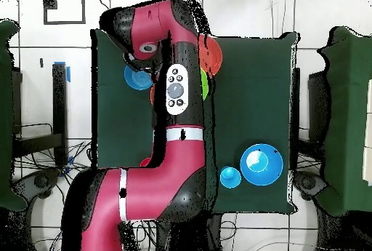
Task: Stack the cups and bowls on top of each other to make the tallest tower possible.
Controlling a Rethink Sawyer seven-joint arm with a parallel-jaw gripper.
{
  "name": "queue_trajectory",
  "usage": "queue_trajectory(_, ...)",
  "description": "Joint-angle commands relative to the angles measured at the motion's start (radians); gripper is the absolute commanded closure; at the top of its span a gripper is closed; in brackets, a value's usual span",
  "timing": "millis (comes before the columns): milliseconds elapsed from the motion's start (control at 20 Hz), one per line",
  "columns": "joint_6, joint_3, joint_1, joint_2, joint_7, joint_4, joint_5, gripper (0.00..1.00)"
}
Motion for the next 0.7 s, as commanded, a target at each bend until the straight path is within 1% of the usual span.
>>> queue_trajectory(50,0.025,-0.004,0.045,0.025,0.202,0.012,-0.029,0.00)
queue_trajectory(100,0.021,-0.014,0.046,0.024,0.194,0.012,-0.030,0.00)
queue_trajectory(150,0.070,-0.031,0.052,0.035,0.198,-0.023,-0.048,0.00)
queue_trajectory(200,0.086,-0.059,0.061,0.047,0.191,-0.047,-0.055,1.00)
queue_trajectory(350,0.053,-0.073,0.069,0.039,0.215,-0.030,-0.053,1.00)
queue_trajectory(450,0.041,-0.087,0.069,0.037,0.207,-0.020,-0.043,1.00)
queue_trajectory(700,0.031,-0.108,0.067,0.038,0.223,-0.005,-0.009,1.00)
